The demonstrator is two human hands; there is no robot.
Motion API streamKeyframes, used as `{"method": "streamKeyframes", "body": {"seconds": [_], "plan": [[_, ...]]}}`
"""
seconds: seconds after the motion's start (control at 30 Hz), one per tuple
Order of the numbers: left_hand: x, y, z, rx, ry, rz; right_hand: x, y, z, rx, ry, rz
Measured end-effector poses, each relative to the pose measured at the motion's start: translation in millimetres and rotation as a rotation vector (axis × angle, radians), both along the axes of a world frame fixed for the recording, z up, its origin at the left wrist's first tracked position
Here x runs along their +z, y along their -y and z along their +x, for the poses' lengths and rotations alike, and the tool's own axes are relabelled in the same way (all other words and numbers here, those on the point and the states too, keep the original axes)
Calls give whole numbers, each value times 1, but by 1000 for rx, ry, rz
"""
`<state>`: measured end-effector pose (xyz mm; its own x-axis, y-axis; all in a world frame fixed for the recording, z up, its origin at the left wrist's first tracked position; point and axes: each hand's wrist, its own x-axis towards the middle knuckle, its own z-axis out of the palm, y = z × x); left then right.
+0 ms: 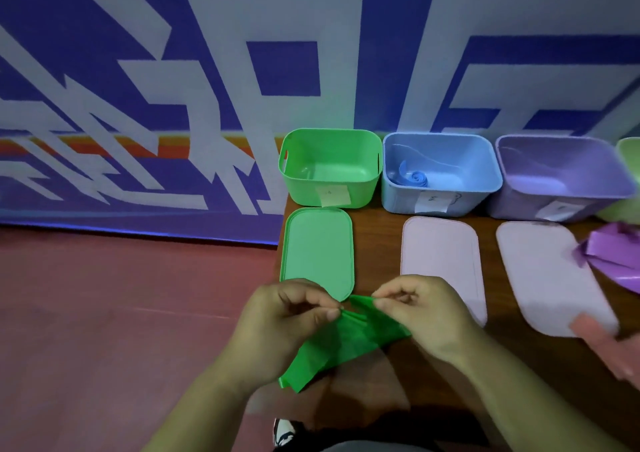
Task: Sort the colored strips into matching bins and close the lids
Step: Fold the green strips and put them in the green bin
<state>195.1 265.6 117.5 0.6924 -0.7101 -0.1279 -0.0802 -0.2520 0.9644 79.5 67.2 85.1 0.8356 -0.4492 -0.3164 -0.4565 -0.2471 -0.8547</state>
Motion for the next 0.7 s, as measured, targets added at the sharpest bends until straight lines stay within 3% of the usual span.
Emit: {"method": "streamKeyframes", "body": {"seconds": [0.3,0.7], "plan": [[55,-8,20,-75,35,-220,81,-37,6,-276,271,248],[91,-4,21,40,32,-415,136,-63,26,-381,573,606]]}}
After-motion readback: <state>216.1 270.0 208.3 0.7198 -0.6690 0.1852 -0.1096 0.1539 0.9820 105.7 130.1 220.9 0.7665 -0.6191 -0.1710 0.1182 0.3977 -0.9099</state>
